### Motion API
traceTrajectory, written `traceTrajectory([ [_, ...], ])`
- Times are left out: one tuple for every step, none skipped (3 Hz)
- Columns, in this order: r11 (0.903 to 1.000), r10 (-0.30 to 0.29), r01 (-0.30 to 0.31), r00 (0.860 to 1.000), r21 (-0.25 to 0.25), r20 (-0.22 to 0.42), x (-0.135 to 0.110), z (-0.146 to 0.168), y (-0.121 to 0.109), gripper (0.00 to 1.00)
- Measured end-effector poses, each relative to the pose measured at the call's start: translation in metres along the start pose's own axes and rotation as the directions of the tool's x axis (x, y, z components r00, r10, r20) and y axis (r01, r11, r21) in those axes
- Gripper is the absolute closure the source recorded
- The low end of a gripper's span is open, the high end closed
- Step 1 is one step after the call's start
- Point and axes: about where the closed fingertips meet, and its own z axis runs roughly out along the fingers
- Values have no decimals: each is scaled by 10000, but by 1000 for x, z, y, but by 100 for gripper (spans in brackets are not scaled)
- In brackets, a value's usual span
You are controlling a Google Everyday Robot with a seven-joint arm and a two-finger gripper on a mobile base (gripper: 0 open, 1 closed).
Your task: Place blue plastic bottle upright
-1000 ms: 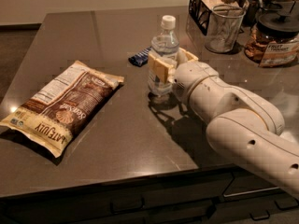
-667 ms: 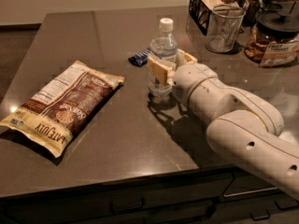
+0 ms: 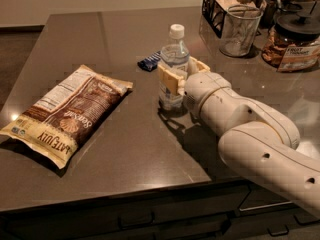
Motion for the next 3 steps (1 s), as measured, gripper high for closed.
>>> traceTrajectory([
  [9999, 65, -65, 10000, -136, 45, -4, 0, 1, 59],
  [9999, 26, -26, 10000, -138, 10, -1, 0, -1, 35],
  [9999, -27, 26, 10000, -125, -26, 2, -1, -3, 12],
])
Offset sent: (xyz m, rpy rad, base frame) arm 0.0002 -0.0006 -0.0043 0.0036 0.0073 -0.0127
